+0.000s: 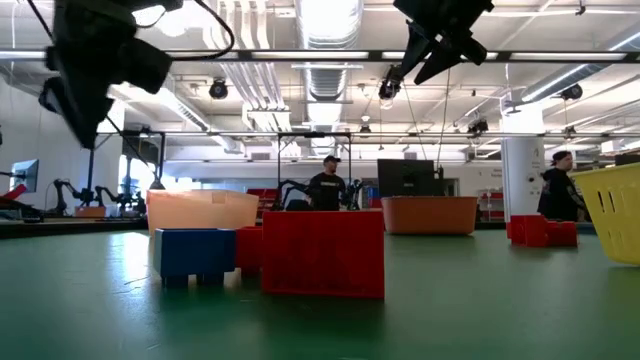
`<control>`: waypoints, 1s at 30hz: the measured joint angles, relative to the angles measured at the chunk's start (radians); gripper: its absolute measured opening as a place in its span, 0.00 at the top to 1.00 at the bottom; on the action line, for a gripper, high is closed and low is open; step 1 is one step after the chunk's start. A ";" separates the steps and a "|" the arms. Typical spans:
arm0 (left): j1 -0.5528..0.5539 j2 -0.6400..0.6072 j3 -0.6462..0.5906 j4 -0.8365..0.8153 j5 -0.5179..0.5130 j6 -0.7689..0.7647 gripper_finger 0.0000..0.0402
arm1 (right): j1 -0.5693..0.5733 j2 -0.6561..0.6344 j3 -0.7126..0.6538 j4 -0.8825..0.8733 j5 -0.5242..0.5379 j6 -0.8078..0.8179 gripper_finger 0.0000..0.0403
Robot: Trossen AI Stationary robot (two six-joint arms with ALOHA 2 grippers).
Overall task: Sort & place blocks by color
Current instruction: Put the blue game piece into the light orange bin
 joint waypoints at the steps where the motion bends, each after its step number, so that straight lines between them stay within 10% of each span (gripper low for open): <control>1: -0.034 0.004 -0.007 0.001 0.000 -0.021 0.65 | 0.000 0.000 0.000 0.000 0.007 -0.003 0.53; 15: -0.427 0.055 -0.225 0.152 0.038 -0.455 0.65 | 0.000 0.000 0.000 0.000 0.031 -0.022 0.53; 30: -0.545 0.109 -0.243 0.256 0.039 -0.596 0.62 | 0.000 0.000 0.000 0.000 0.030 -0.028 0.53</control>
